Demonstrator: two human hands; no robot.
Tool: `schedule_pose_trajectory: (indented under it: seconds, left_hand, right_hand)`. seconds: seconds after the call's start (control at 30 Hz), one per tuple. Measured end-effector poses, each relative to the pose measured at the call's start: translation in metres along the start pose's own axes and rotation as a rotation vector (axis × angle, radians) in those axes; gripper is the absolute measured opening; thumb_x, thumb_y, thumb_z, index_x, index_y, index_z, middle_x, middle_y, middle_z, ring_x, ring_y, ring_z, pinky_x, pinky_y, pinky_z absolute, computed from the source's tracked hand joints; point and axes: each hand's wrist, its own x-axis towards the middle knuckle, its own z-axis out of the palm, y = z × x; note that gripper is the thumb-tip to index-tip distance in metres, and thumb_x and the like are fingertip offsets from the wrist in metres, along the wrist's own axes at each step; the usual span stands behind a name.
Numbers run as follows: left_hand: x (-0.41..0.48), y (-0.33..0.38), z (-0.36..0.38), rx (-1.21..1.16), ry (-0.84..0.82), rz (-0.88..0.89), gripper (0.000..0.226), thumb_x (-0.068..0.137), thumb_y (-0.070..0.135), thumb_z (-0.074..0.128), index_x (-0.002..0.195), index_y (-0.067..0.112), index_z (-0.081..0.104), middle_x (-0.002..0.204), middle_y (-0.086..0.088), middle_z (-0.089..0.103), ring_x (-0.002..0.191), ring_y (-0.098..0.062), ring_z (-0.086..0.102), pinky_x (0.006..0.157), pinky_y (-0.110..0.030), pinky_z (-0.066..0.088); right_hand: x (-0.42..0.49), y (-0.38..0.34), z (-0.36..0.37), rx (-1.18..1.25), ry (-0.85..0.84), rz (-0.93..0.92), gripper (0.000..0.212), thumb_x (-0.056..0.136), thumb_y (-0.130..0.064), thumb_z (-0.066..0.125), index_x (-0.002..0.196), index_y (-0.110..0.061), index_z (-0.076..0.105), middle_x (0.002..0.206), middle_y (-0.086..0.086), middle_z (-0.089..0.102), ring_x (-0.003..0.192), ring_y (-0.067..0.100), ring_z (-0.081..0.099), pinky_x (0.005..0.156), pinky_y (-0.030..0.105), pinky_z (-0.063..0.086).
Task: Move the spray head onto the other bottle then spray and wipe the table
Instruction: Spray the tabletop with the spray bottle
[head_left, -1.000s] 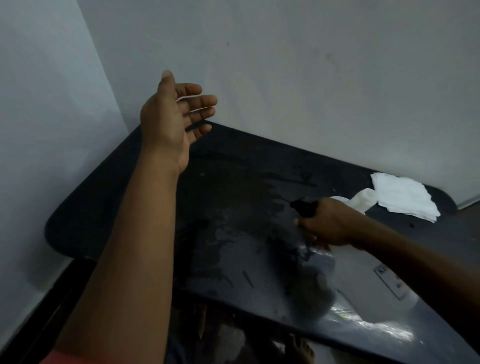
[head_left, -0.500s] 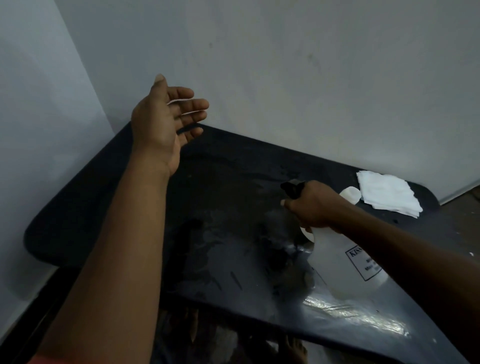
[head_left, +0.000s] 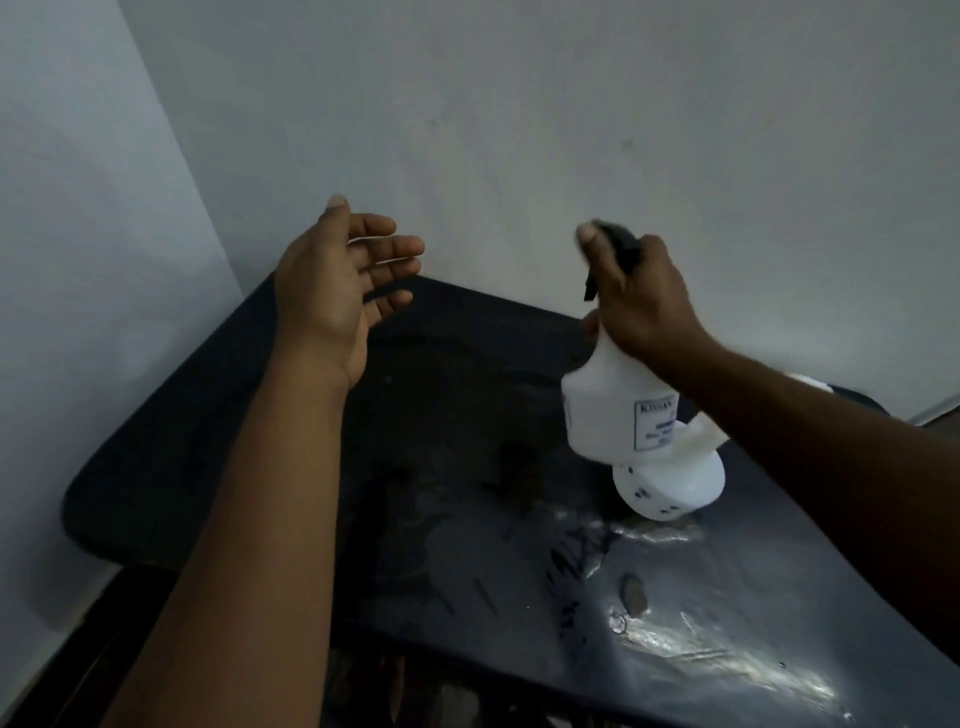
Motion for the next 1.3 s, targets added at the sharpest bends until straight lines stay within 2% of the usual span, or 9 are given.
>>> schedule_pose_trajectory:
  seconds: [0.13,0.23,0.3,0.53,0.7,0.9,1.03,1.2,1.3]
  left_hand:
    - [0.002,-0.002,0.001,-0.008,-0.005,0.002,0.040,0.101,0.045,0.036,0.086,0.020,0.065,0.086,-0.004,0.079,0.080,-0.016,0.074,0.059,-0.028,0.053]
    - [0.004,-0.003,0.001,-0.012,0.004,-0.004,0.042,0.102,0.045,0.036,0.087,0.020,0.065,0.087,-0.004,0.079,0.080,-0.017,0.074,0.058,-0.028,0.053]
    - [0.006,-0.004,-0.001,-0.014,0.019,0.001,0.043,0.102,0.046,0.035,0.087,0.020,0.065,0.087,-0.005,0.079,0.079,-0.017,0.073,0.057,-0.027,0.053]
    - [0.008,-0.005,0.001,0.001,0.016,0.010,0.044,0.101,0.048,0.034,0.087,0.020,0.065,0.089,-0.005,0.079,0.077,-0.015,0.071,0.053,-0.025,0.050]
    - [0.008,-0.006,0.004,0.018,0.020,0.007,0.044,0.101,0.048,0.034,0.087,0.020,0.065,0.089,-0.005,0.079,0.073,-0.014,0.071,0.053,-0.025,0.050]
    - [0.008,-0.007,0.007,0.032,0.020,0.002,0.043,0.102,0.048,0.034,0.088,0.020,0.064,0.088,-0.004,0.078,0.073,-0.013,0.070,0.055,-0.027,0.049]
    - [0.007,-0.008,0.009,0.046,0.018,0.005,0.044,0.102,0.048,0.034,0.088,0.020,0.065,0.089,-0.005,0.079,0.073,-0.014,0.070,0.056,-0.028,0.049]
    - [0.006,-0.008,0.010,0.045,0.028,0.010,0.046,0.102,0.049,0.032,0.088,0.020,0.065,0.088,-0.005,0.079,0.073,-0.014,0.070,0.057,-0.027,0.050]
    - [0.005,-0.006,0.011,0.031,0.031,0.019,0.049,0.102,0.051,0.029,0.088,0.020,0.065,0.090,-0.006,0.079,0.075,-0.015,0.071,0.057,-0.028,0.050]
  right_hand:
    - [0.032,-0.007,-0.008,0.191,0.038,0.005,0.048,0.093,-0.051,0.051,0.122,-0.014,0.054,0.089,0.012,0.068,0.050,0.014,0.066,0.046,0.025,0.050]
    - [0.053,-0.006,-0.022,0.298,-0.020,0.023,0.030,0.089,-0.035,0.066,0.106,-0.011,0.064,0.088,0.009,0.073,0.061,0.017,0.071,0.058,0.031,0.055]
    - [0.064,0.000,-0.034,0.264,-0.056,0.044,0.024,0.081,-0.031,0.075,0.096,-0.014,0.068,0.089,0.006,0.075,0.074,0.017,0.074,0.067,0.032,0.058]
    - [0.081,0.047,-0.057,-0.015,0.028,0.078,0.035,0.075,-0.027,0.081,0.106,-0.014,0.072,0.099,0.004,0.069,0.093,0.020,0.068,0.078,0.034,0.058]
    - [0.091,0.063,-0.058,-0.040,0.019,0.101,0.034,0.078,-0.020,0.079,0.109,-0.009,0.071,0.101,0.008,0.068,0.095,0.024,0.068,0.083,0.038,0.058]
    - [0.100,0.062,-0.067,-0.081,-0.125,0.056,0.031,0.081,-0.013,0.075,0.111,-0.008,0.069,0.104,0.012,0.070,0.093,0.021,0.069,0.082,0.035,0.057]
    - [0.105,0.061,-0.069,-0.082,-0.210,0.045,0.030,0.084,-0.009,0.072,0.114,-0.010,0.067,0.110,0.013,0.069,0.100,0.023,0.067,0.089,0.039,0.055]
    - [0.108,0.058,-0.065,-0.225,-0.223,0.033,0.035,0.089,-0.013,0.067,0.123,-0.014,0.062,0.117,0.013,0.065,0.109,0.030,0.062,0.093,0.045,0.053]
    - [0.098,0.047,-0.063,-0.359,-0.141,-0.019,0.049,0.089,-0.033,0.066,0.132,-0.013,0.053,0.127,0.011,0.061,0.115,0.028,0.058,0.097,0.041,0.048]
